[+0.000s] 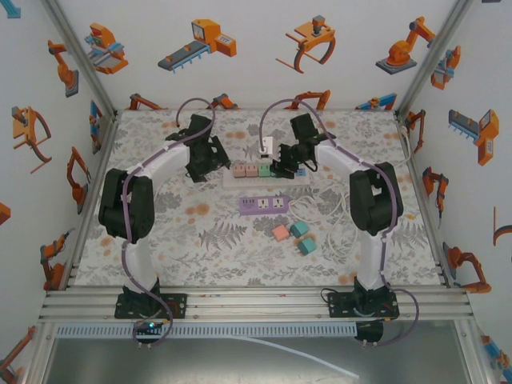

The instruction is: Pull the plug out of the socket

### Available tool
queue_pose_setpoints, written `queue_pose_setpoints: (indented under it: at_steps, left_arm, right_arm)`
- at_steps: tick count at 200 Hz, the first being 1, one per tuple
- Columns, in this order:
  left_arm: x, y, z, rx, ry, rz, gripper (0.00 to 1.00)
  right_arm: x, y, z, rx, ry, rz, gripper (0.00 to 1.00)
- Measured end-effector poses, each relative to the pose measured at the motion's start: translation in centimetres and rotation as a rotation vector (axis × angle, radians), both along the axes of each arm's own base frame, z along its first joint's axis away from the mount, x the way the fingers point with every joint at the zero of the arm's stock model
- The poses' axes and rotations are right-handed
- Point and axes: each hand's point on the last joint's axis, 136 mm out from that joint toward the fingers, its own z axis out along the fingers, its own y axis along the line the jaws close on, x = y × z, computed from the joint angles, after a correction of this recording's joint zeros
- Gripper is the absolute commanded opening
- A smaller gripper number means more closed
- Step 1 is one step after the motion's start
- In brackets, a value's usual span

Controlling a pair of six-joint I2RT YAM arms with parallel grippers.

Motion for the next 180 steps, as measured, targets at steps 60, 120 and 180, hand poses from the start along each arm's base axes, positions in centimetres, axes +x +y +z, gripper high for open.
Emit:
queue_pose_setpoints:
  at_steps: [60, 120, 180]
  left_arm:
    - [-0.1, -1.2, -2.8, -0.037, 0.066, -0.028, 0.6]
    - [-0.1, -2.0, -3.6, -0.075, 0.078, -0.039, 0.53]
    - [-0.1, -2.3, -3.8, -0.109, 0.076, -0.033, 0.51]
  right_arm:
    - [-0.2, -0.2, -0.6, -0.02, 0.004, 0.014, 0.4]
    - [-0.2, -0.1, -0.6, -0.028, 0.0, 0.015, 0.28]
    - [-0.3, 0.1, -0.3, -0.034, 0.037, 0.015, 0.0]
